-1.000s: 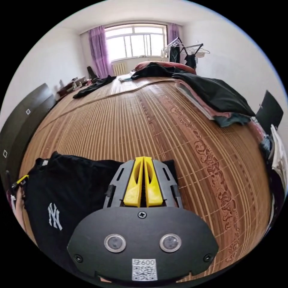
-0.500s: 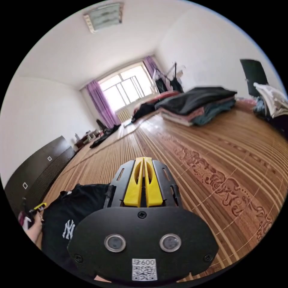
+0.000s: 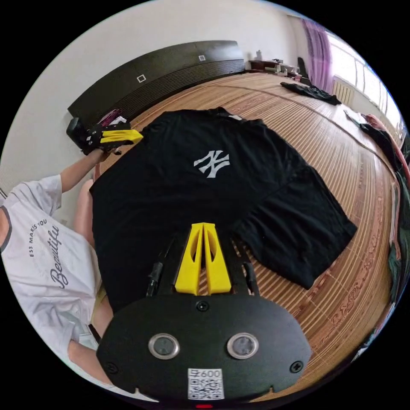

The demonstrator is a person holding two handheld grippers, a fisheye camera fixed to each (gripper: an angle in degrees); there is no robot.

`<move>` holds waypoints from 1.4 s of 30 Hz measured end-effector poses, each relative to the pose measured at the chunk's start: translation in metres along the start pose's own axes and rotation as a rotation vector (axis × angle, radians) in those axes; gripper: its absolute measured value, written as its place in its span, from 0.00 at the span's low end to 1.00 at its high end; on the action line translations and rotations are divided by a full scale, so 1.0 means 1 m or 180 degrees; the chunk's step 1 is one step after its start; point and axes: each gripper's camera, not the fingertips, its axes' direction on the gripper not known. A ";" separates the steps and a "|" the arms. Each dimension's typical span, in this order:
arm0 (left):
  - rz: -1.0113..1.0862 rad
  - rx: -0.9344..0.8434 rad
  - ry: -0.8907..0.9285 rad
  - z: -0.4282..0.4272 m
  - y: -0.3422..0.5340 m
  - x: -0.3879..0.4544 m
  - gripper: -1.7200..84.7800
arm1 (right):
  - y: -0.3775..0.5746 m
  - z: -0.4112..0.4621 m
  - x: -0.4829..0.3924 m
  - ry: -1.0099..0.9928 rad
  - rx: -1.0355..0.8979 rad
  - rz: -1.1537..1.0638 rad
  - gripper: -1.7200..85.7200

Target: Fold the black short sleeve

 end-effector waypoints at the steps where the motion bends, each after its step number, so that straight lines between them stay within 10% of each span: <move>1: -0.0002 -0.0046 0.0382 0.022 -0.019 0.034 0.02 | 0.007 0.004 0.015 0.0143 -0.0027 0.0138 0.01; 10: -0.0243 -0.0785 0.1868 0.185 -0.102 0.236 0.02 | 0.060 0.001 0.132 -0.0182 0.0483 0.1046 0.01; 28: -0.0344 -0.0587 0.1529 0.205 0.006 0.351 0.02 | 0.095 0.060 0.157 0.0088 0.0501 0.1576 0.01; 36: -0.0784 0.0172 0.1109 0.175 0.043 0.244 0.02 | 0.222 0.021 0.077 0.0114 0.1526 0.1586 0.01; 42: -0.0723 -0.0502 0.0669 0.302 -0.018 0.127 0.02 | 0.266 0.073 -0.011 -0.0358 0.0872 0.1175 0.01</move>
